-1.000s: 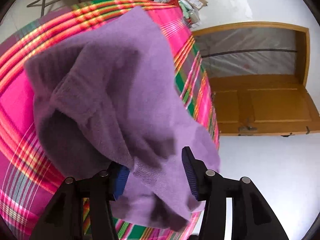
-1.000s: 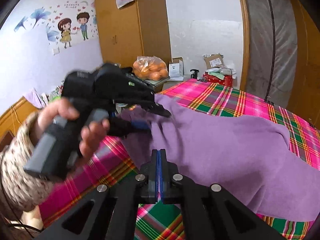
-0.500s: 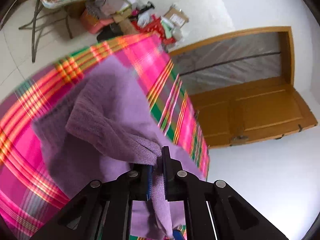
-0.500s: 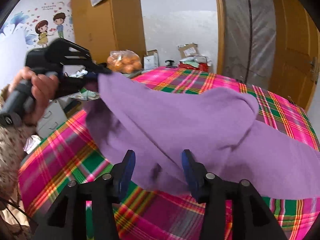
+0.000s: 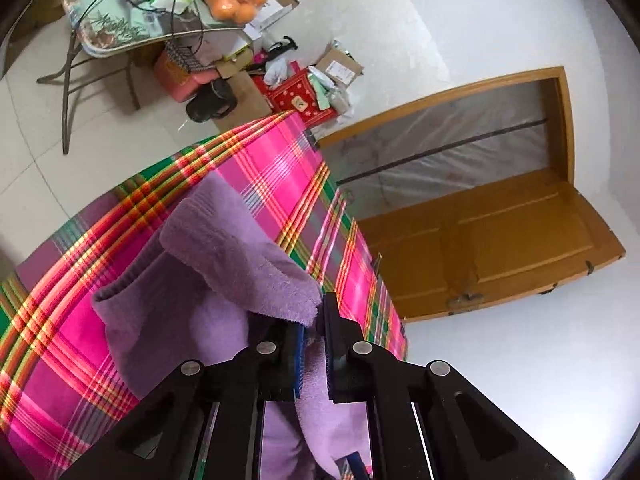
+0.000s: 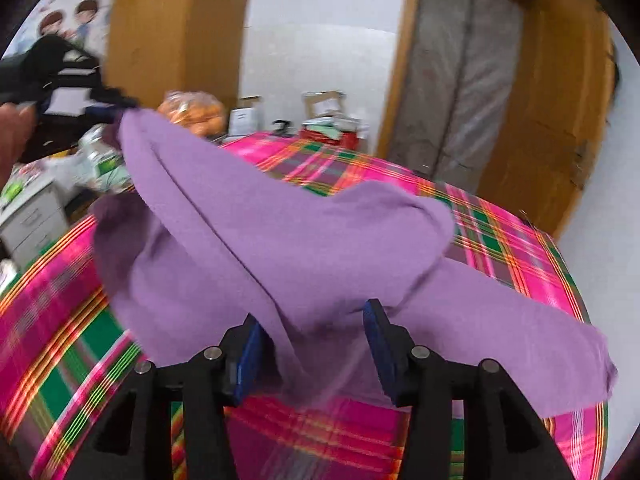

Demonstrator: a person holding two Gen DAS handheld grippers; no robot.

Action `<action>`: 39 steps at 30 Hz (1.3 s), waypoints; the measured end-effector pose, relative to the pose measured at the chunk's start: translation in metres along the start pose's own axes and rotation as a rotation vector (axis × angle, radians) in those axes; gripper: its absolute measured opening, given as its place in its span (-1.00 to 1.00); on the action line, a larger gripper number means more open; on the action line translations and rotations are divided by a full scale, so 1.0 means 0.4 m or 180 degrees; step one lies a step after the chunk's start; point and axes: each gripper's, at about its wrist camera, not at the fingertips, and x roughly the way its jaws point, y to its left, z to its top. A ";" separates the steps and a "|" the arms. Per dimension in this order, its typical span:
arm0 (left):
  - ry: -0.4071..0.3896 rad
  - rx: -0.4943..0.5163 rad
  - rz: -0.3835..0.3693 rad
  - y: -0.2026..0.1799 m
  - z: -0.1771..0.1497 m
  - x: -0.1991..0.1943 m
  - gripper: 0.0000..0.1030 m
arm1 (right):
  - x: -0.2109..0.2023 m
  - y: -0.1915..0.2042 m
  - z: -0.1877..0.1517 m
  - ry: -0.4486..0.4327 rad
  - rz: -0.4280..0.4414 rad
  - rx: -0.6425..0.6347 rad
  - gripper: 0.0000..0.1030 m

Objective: Fold clothes
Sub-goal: 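Lower the held garment onto the bed with both grippers, spreading it flat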

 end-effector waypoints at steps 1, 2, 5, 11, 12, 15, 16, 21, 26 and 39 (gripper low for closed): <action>-0.0027 0.0006 -0.0012 -0.003 0.004 -0.005 -0.86 | 0.003 -0.009 0.000 0.0027 0.0031 0.0065 -0.05; -0.0069 0.0017 -0.0021 -0.006 0.008 -0.012 -0.86 | 0.006 -0.016 -0.001 0.0050 0.0044 0.0109 -0.11; -0.0167 0.0090 0.0027 -0.015 0.017 -0.021 -0.90 | 0.004 -0.025 -0.002 0.0032 0.0151 0.0210 -0.75; -0.0062 0.0068 0.0118 0.003 0.012 0.010 -0.90 | -0.030 -0.035 0.034 0.0011 0.0463 0.0207 -0.83; -0.0043 0.0061 0.0136 0.007 0.010 0.018 -0.90 | -0.041 -0.040 0.041 -0.0007 0.0470 0.0199 -0.84; -0.0014 0.0037 0.0186 0.019 0.011 0.034 -0.90 | -0.065 -0.058 0.074 -0.0087 0.0434 0.0127 -0.86; -0.0011 0.0028 0.0202 0.023 0.011 0.038 -0.90 | -0.071 -0.063 0.087 -0.0117 0.0407 0.0101 -0.87; -0.0006 0.0065 0.0181 0.014 0.013 0.045 -0.90 | -0.098 -0.076 0.152 -0.0268 0.0271 -0.0090 -0.87; -0.0012 0.0113 0.0172 -0.001 0.017 0.051 -0.90 | -0.094 -0.074 0.191 -0.0355 -0.0009 -0.0248 -0.87; 0.0000 0.0245 0.0225 -0.050 0.044 0.121 -0.90 | 0.030 -0.168 0.278 -0.0368 -0.0444 -0.0283 -0.88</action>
